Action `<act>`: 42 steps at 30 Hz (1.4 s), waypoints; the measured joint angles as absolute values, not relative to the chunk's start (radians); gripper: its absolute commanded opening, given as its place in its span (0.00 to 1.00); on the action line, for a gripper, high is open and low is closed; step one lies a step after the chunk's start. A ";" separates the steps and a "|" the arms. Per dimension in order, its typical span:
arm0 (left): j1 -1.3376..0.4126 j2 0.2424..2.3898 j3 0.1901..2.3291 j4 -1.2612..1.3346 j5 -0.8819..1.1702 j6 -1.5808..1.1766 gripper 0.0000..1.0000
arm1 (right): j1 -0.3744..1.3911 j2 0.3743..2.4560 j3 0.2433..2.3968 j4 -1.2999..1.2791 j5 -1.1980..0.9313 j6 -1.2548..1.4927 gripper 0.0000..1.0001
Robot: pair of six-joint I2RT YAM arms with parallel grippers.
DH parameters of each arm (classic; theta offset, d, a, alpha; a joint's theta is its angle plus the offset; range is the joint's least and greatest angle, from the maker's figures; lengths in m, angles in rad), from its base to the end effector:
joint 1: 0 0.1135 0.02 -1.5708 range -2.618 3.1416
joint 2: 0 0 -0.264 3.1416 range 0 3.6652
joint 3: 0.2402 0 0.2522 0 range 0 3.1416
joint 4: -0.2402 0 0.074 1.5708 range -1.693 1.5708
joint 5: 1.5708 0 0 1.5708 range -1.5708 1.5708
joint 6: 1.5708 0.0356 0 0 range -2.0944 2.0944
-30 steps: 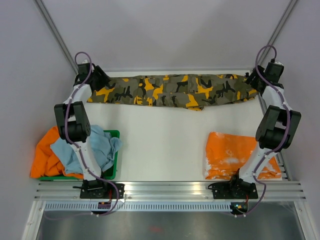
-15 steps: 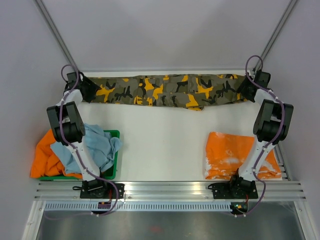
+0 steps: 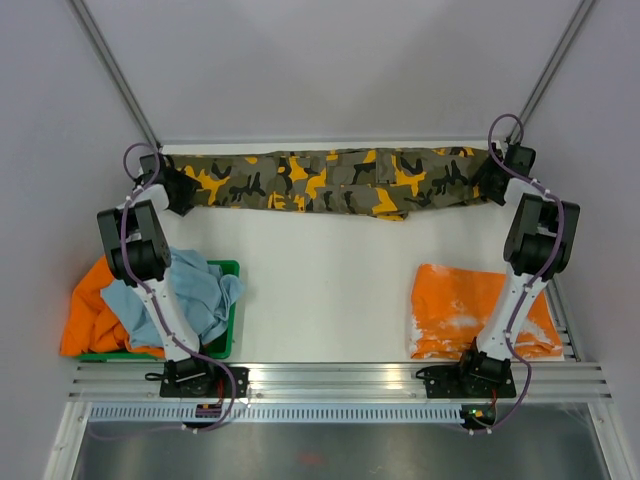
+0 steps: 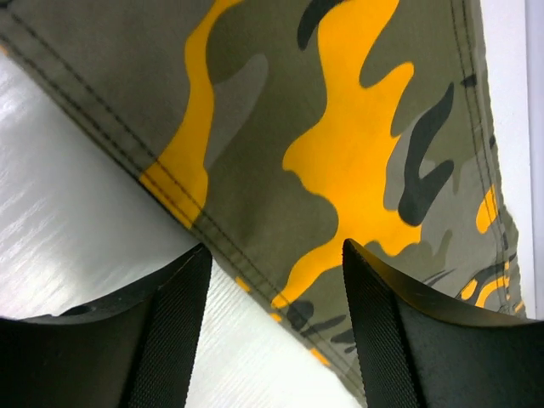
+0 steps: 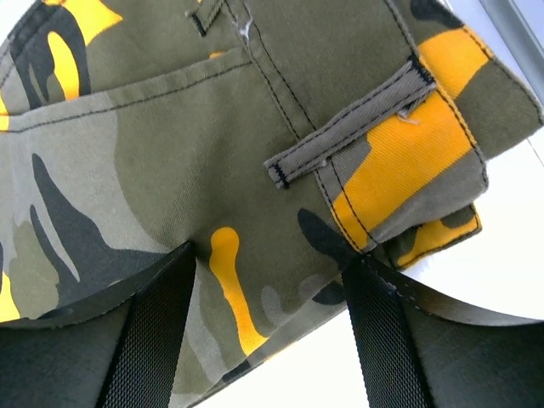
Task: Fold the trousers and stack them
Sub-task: Fold the trousers
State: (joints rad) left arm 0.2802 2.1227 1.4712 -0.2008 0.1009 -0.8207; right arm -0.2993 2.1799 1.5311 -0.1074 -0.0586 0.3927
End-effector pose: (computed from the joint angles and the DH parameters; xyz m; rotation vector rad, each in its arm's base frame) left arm 0.4446 0.1242 0.1551 -1.2422 2.1128 -0.3649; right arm 0.4613 -0.1402 0.1547 0.7618 2.2000 0.1150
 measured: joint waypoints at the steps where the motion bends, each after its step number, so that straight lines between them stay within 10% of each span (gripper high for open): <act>1: 0.281 2.132 1.482 -0.200 0.104 -0.829 0.67 | -0.299 2.187 1.539 -0.107 -0.059 0.393 0.75; 8: 0.283 2.228 1.617 -0.212 0.109 -0.874 0.52 | -0.299 2.215 1.581 -0.112 -0.064 0.397 0.64; 14: 0.292 2.247 1.623 -0.233 0.108 -0.925 0.03 | -0.308 2.238 1.588 -0.102 -0.077 0.418 0.11; 16: 0.295 2.252 1.624 -0.236 0.114 -0.930 0.02 | -0.310 2.242 1.588 -0.097 -0.085 0.429 0.00; 40: 0.337 1.857 1.182 -0.267 -0.025 -0.686 0.03 | -0.337 1.884 1.134 -0.115 -0.044 0.387 0.00; 42: 0.337 1.833 1.180 -0.267 -0.022 -0.656 0.18 | -0.341 1.872 1.134 -0.136 -0.051 0.376 0.16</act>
